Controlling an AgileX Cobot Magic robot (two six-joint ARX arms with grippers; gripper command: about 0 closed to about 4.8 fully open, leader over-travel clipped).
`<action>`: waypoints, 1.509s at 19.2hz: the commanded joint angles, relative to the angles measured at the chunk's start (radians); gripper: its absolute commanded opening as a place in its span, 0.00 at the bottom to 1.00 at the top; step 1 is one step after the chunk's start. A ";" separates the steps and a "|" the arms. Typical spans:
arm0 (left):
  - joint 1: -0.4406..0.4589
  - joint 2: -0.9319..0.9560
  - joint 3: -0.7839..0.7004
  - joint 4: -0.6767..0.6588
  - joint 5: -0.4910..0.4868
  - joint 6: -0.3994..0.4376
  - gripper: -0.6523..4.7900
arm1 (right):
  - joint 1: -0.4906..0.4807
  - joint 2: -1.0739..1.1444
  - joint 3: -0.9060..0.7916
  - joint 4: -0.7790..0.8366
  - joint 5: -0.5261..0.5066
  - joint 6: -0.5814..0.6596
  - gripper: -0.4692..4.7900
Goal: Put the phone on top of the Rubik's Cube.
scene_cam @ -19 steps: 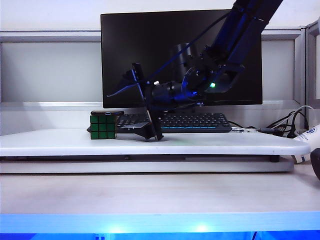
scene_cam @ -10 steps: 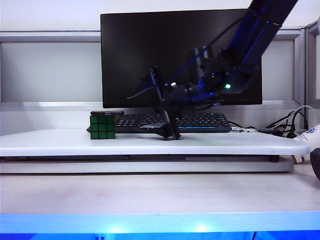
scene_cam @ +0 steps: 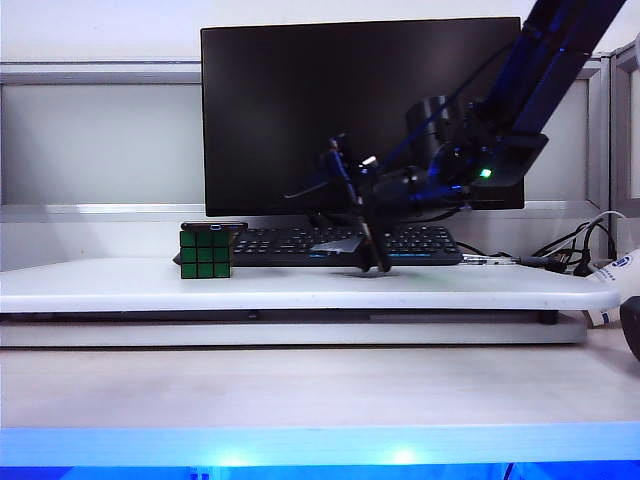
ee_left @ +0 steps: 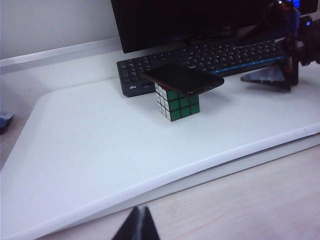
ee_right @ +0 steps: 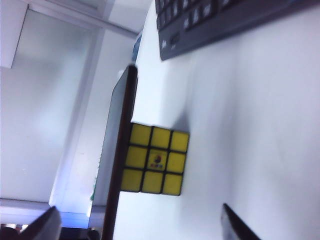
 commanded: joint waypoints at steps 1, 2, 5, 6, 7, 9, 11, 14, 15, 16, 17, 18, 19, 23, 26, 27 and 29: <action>0.001 0.000 0.000 -0.046 0.007 0.003 0.11 | -0.024 -0.038 0.000 -0.006 -0.018 -0.078 0.83; 0.001 0.000 0.000 -0.072 0.007 0.003 0.11 | -0.033 -0.060 0.000 -0.045 -0.018 -0.125 0.82; 0.001 0.000 0.000 -0.113 0.048 0.003 0.11 | -0.045 -0.122 0.000 -0.204 -0.004 -0.287 0.82; 0.001 0.000 0.000 -0.117 0.071 0.003 0.11 | -0.045 -0.149 0.000 -0.271 0.010 -0.360 0.82; 0.001 0.000 0.000 -0.121 0.087 0.004 0.11 | -0.045 -0.169 0.000 -0.327 0.036 -0.422 0.82; 0.001 0.000 0.000 -0.129 0.094 0.004 0.11 | -0.045 -0.224 0.000 -0.446 0.097 -0.556 0.77; 0.001 0.000 0.000 -0.136 0.095 0.004 0.11 | -0.045 -0.275 0.000 -0.539 0.151 -0.649 0.73; 0.001 0.000 0.000 -0.136 0.097 0.004 0.11 | -0.045 -0.366 0.000 -0.697 0.291 -0.833 0.66; 0.001 0.000 0.000 -0.136 0.097 0.004 0.11 | -0.045 -0.390 -0.001 -0.739 0.324 -0.879 0.66; 0.001 0.000 0.000 -0.136 0.101 0.005 0.11 | -0.045 -0.428 -0.007 -0.794 0.362 -0.929 0.63; 0.001 0.000 0.000 -0.136 0.113 0.005 0.11 | -0.045 -0.454 -0.022 -0.807 0.380 -0.951 0.59; 0.001 0.000 0.000 -0.136 0.120 0.004 0.11 | -0.045 -0.505 -0.064 -0.802 0.418 -0.973 0.52; 0.001 0.000 0.000 -0.135 0.130 0.004 0.11 | -0.045 -0.553 -0.106 -0.795 0.458 -0.985 0.48; 0.001 0.000 0.001 -0.136 0.166 0.004 0.11 | -0.045 -0.784 -0.366 -0.714 0.601 -0.995 0.40; 0.001 0.000 0.002 -0.135 0.191 0.007 0.11 | -0.045 -0.919 -0.537 -0.659 0.638 -0.990 0.27; 0.001 0.000 0.002 -0.135 0.201 0.007 0.11 | -0.045 -0.964 -0.599 -0.632 0.638 -0.985 0.21; 0.001 0.000 0.002 -0.135 0.209 0.006 0.11 | -0.045 -1.038 -0.710 -0.578 0.638 -0.966 0.07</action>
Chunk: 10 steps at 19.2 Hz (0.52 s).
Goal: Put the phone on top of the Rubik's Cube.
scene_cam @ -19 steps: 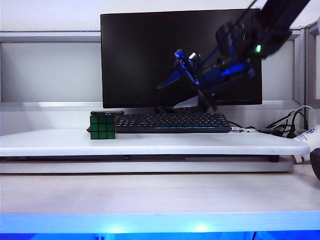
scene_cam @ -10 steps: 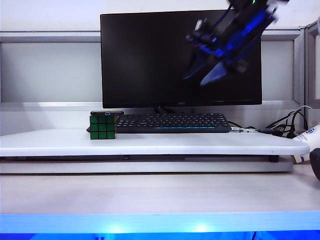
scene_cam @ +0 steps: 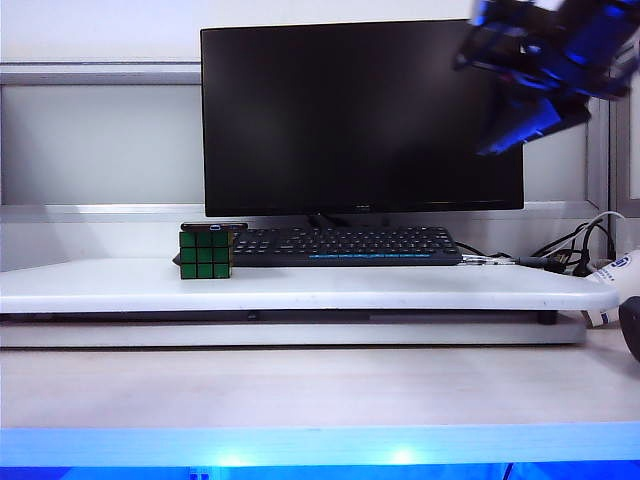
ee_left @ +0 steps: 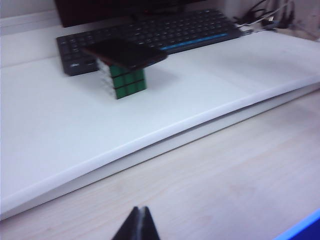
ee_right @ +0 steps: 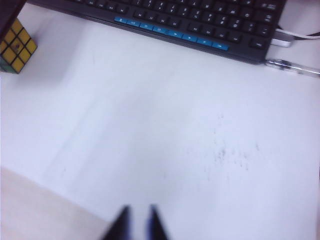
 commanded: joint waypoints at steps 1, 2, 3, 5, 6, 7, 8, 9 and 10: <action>0.001 0.000 0.000 -0.021 0.026 0.005 0.11 | 0.000 -0.104 -0.145 0.096 0.016 0.040 0.07; 0.001 0.000 0.000 -0.021 0.025 -0.004 0.11 | 0.000 -0.130 -0.183 0.113 0.031 0.061 0.07; 0.001 0.000 0.000 -0.021 0.024 -0.014 0.11 | 0.000 -0.153 -0.217 0.126 0.046 0.075 0.07; 0.001 0.000 0.000 -0.021 0.020 -0.026 0.11 | 0.000 -0.197 -0.277 0.140 0.056 0.096 0.07; 0.001 0.000 0.000 -0.021 0.006 -0.032 0.11 | 0.000 -0.215 -0.305 0.148 0.056 0.100 0.07; 0.001 0.000 0.000 -0.022 -0.015 -0.047 0.11 | 0.000 -0.229 -0.327 0.153 0.063 0.103 0.07; 0.001 0.000 0.000 -0.022 -0.037 -0.056 0.11 | 0.000 -0.251 -0.359 0.163 0.075 0.121 0.07; 0.001 0.000 -0.001 -0.023 -0.064 -0.062 0.11 | 0.000 -0.272 -0.391 0.182 0.079 0.132 0.07; 0.001 0.000 -0.002 -0.023 -0.093 -0.074 0.11 | 0.000 -0.301 -0.430 0.202 0.090 0.155 0.07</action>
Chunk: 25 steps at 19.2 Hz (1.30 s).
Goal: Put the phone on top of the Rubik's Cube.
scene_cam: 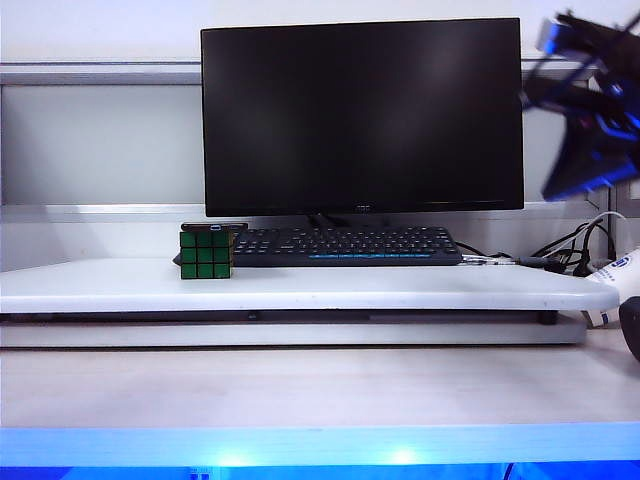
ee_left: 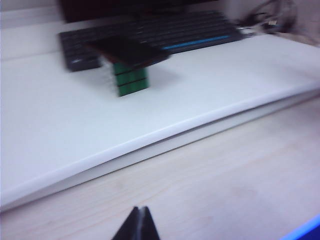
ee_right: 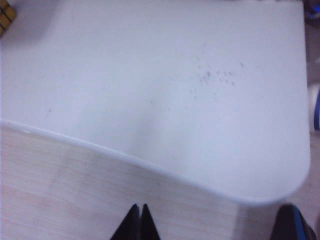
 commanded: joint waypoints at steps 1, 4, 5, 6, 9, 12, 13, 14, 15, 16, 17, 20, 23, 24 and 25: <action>0.001 0.000 -0.002 -0.023 -0.075 -0.027 0.11 | 0.000 -0.070 -0.083 0.071 0.027 0.058 0.07; 0.001 0.000 -0.002 -0.027 -0.137 -0.067 0.11 | 0.000 -0.171 -0.199 0.139 0.048 0.100 0.07; 0.001 0.000 -0.003 -0.027 -0.153 -0.087 0.11 | 0.000 -0.195 -0.218 0.138 0.054 0.106 0.07; 0.001 0.000 -0.003 -0.029 -0.177 -0.115 0.11 | 0.000 -0.231 -0.245 0.138 0.064 0.112 0.07; 0.001 0.000 -0.003 -0.039 -0.256 -0.190 0.11 | 0.000 -0.312 -0.292 0.138 0.080 0.115 0.07; 0.001 0.000 -0.004 -0.050 -0.359 -0.228 0.11 | 0.000 -0.391 -0.343 0.139 0.104 0.124 0.07; 0.001 0.000 -0.004 -0.050 -0.368 -0.228 0.11 | 0.000 -0.408 -0.357 0.142 0.115 0.127 0.07; 0.001 0.000 -0.004 -0.049 -0.381 -0.228 0.11 | 0.000 -0.485 -0.426 0.189 0.125 0.143 0.07; 0.001 0.000 -0.004 -0.048 -0.382 -0.229 0.11 | 0.000 -0.508 -0.449 0.215 0.125 0.144 0.07; 0.001 0.000 -0.004 -0.048 -0.382 -0.228 0.11 | 0.000 -0.534 -0.475 0.239 0.130 0.144 0.07; 0.001 0.000 -0.004 -0.049 -0.381 -0.227 0.11 | 0.000 -0.560 -0.493 0.248 0.141 0.144 0.07; 0.001 0.000 -0.003 -0.049 -0.380 -0.222 0.11 | -0.001 -0.632 -0.541 0.240 0.180 0.122 0.07; 0.001 0.000 -0.003 -0.049 -0.379 -0.206 0.11 | -0.019 -0.642 -0.540 0.215 0.176 0.089 0.07; 0.001 0.000 -0.003 -0.049 -0.378 -0.201 0.11 | -0.037 -0.642 -0.540 0.217 0.176 0.070 0.07; 0.001 0.000 -0.003 -0.049 -0.378 -0.201 0.11 | -0.067 -0.642 -0.540 0.219 0.170 0.067 0.07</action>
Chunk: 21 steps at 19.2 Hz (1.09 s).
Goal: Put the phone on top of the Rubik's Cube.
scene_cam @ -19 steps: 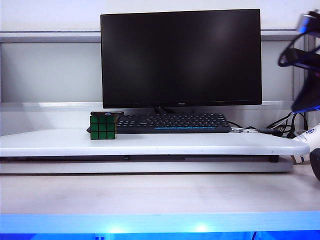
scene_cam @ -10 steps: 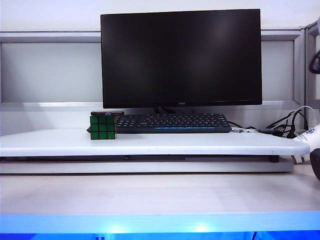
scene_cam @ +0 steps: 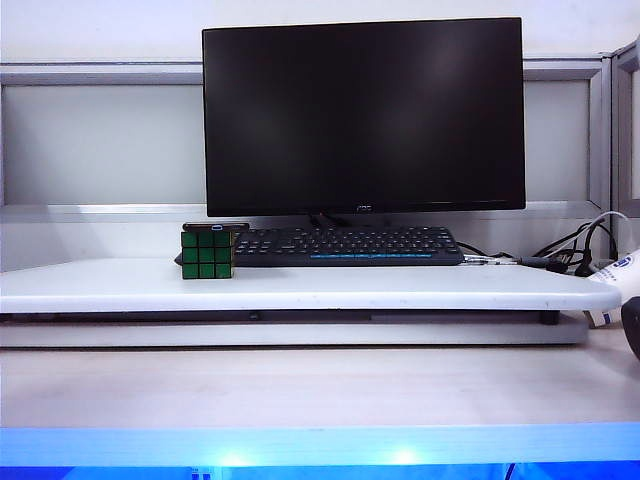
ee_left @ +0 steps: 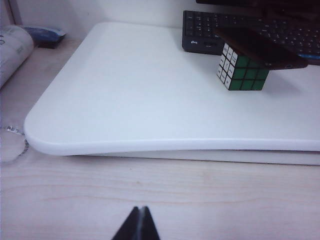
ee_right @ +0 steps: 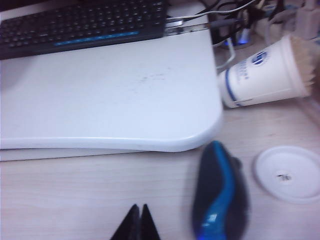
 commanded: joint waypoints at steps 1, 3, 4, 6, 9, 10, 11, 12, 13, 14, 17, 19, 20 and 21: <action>0.001 0.000 -0.003 -0.020 -0.002 0.012 0.11 | -0.077 -0.002 0.000 0.011 -0.041 -0.040 0.07; 0.001 0.000 -0.003 -0.020 0.000 0.012 0.11 | -0.152 -0.002 0.000 0.009 -0.138 -0.060 0.07; 0.001 0.000 -0.003 -0.020 0.000 0.012 0.11 | -0.196 -0.002 0.000 0.000 -0.185 -0.069 0.07; 0.001 0.000 -0.003 -0.020 0.000 0.013 0.11 | -0.226 -0.009 0.000 -0.060 -0.249 -0.121 0.07; 0.001 0.000 -0.003 -0.020 0.000 0.013 0.11 | -0.224 -0.053 0.000 -0.078 -0.232 -0.137 0.07; 0.001 0.000 -0.003 -0.020 0.000 0.013 0.11 | -0.224 -0.081 0.000 -0.079 -0.229 -0.141 0.07; 0.001 0.000 -0.003 -0.020 0.000 0.013 0.11 | -0.224 -0.120 0.000 -0.081 -0.229 -0.140 0.07; 0.001 0.000 -0.003 -0.020 0.001 0.013 0.11 | -0.224 -0.174 0.000 -0.103 -0.221 -0.140 0.07; 0.001 0.000 -0.003 -0.020 0.001 0.013 0.11 | -0.223 -0.219 0.000 -0.139 -0.213 -0.140 0.07; 0.001 0.000 -0.003 -0.020 0.000 0.012 0.11 | -0.223 -0.249 0.000 -0.167 -0.210 -0.141 0.07; 0.001 0.000 -0.003 -0.019 0.001 0.012 0.11 | -0.223 -0.384 0.002 -0.298 -0.210 -0.163 0.08; 0.001 0.000 -0.003 -0.019 0.000 0.012 0.11 | -0.222 -0.385 0.002 -0.304 -0.212 -0.166 0.08; 0.001 0.000 -0.003 -0.019 0.001 0.012 0.11 | -0.222 -0.385 0.002 -0.305 -0.212 -0.166 0.08; 0.001 0.000 -0.003 -0.019 0.000 0.012 0.11 | -0.223 -0.385 0.002 -0.305 -0.212 -0.166 0.08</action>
